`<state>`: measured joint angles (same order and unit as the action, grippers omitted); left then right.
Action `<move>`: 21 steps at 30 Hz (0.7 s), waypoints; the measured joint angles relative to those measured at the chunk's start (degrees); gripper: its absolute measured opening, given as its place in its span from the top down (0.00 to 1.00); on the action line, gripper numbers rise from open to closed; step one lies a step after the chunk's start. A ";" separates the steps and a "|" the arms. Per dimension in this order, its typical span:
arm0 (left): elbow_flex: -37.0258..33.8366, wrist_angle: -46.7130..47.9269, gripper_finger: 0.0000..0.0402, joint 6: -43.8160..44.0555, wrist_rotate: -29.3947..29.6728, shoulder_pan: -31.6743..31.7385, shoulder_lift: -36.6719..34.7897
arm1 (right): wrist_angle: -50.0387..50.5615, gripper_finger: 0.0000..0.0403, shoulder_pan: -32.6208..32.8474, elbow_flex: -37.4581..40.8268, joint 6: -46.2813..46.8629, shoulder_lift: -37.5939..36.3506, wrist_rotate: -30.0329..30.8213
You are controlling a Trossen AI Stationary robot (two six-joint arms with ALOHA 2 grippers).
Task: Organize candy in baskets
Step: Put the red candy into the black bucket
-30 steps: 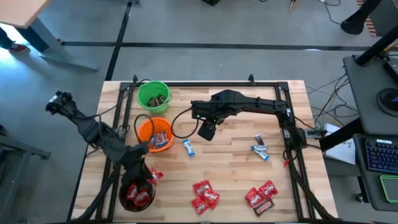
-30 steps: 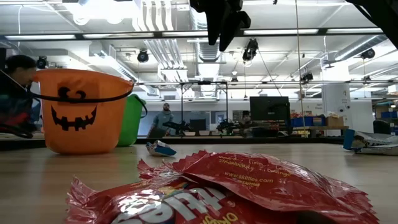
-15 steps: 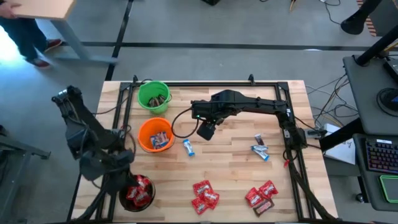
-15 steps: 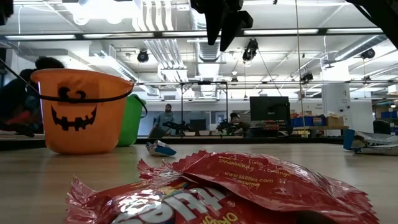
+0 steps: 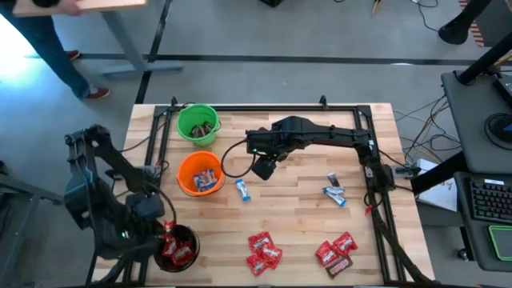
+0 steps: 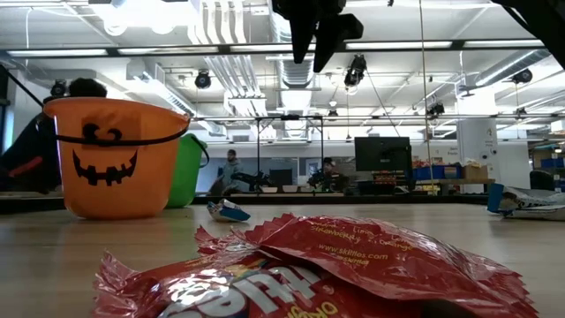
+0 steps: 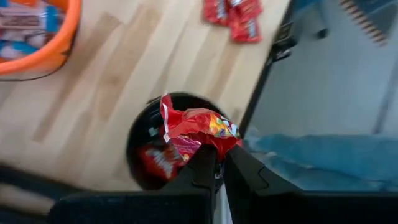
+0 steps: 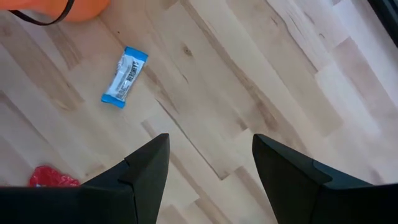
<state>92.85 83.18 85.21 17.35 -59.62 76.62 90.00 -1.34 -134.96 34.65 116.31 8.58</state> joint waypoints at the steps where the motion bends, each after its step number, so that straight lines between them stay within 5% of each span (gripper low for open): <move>1: 2.31 2.15 1.00 -0.01 -0.37 -0.09 1.53 | 0.00 0.44 0.09 0.00 0.36 0.00 0.00; 8: 12.99 6.64 1.00 -0.69 -0.58 -0.99 8.88 | -0.02 0.44 0.30 0.00 0.93 0.00 0.02; 21: 9.26 6.84 1.00 3.95 -1.54 -3.40 9.80 | 0.00 0.44 1.73 0.00 2.72 0.00 0.11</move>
<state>102.11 90.02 89.15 15.81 -63.02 86.42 90.00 0.38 -134.96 37.37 116.31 8.69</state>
